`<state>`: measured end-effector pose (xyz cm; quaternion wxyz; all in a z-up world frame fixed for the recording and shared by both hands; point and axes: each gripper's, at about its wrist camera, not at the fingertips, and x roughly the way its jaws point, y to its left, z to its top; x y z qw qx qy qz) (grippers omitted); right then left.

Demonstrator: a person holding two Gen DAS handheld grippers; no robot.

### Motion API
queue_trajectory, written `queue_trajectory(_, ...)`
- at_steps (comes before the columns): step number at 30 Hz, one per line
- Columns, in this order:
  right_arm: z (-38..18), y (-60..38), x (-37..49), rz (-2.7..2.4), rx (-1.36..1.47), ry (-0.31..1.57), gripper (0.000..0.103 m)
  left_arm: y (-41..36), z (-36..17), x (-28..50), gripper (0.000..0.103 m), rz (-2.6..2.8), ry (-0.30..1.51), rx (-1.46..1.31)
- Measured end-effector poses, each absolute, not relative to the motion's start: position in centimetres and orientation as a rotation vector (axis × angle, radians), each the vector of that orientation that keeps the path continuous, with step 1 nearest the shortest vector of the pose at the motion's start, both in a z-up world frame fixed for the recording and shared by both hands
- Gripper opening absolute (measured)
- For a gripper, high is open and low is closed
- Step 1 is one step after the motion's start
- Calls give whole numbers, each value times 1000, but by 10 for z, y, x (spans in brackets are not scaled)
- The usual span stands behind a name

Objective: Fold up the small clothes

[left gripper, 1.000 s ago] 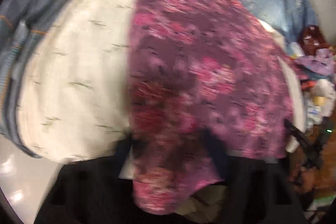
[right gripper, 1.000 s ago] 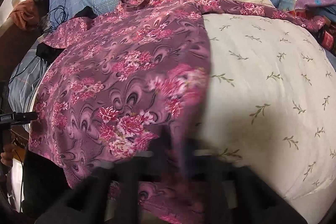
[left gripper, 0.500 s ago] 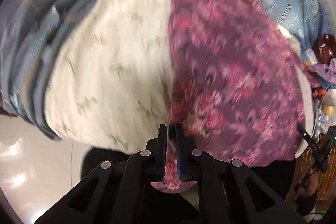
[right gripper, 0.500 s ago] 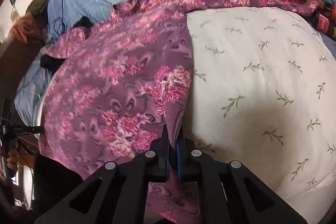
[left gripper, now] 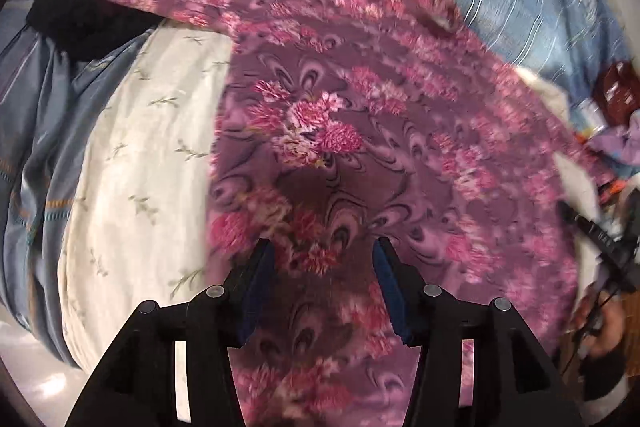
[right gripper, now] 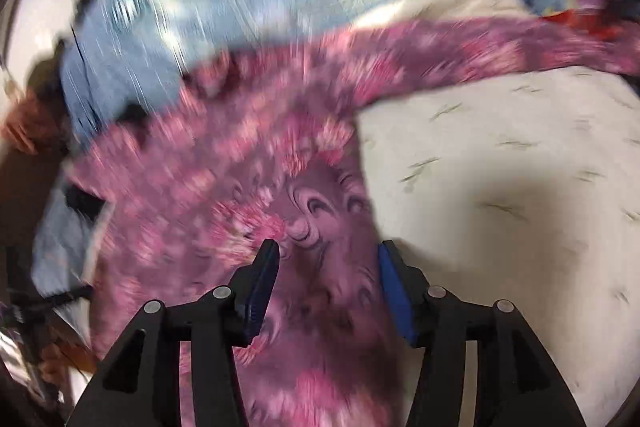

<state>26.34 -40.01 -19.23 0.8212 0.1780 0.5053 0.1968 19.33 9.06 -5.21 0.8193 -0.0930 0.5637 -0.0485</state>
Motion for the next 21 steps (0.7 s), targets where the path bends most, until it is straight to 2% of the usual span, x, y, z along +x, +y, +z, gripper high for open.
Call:
queue_trajectory(1,-186,-391,266,425,306,1029,2,89,-56,195,50,-93,1211,-183)
queue_trajectory(2,-182,-385,269,461,278,1034,5,87,-59,197,50,-87,1209,-169)
queue_trajectory(4,-176,-390,272,453,291,1006,5,82,-70,203,51,-54,1198,-139)
queue_trajectory(7,-200,-394,277,446,285,1068,6,70,-68,202,51,-33,1183,-76)
queue_trajectory(10,-191,-414,275,486,401,1051,17,63,-52,199,50,-83,1172,-95)
queue_trajectory(12,-183,-446,276,459,473,994,17,56,-41,202,51,-117,1146,-115)
queue_trajectory(16,-180,-556,291,168,622,896,35,37,-28,213,51,-161,1102,-127)
queue_trajectory(20,-203,-638,304,-25,800,860,37,15,-53,234,51,-194,1158,-164)
queue_trajectory(21,-213,-651,309,-59,856,863,37,11,-61,239,55,-188,1178,-169)
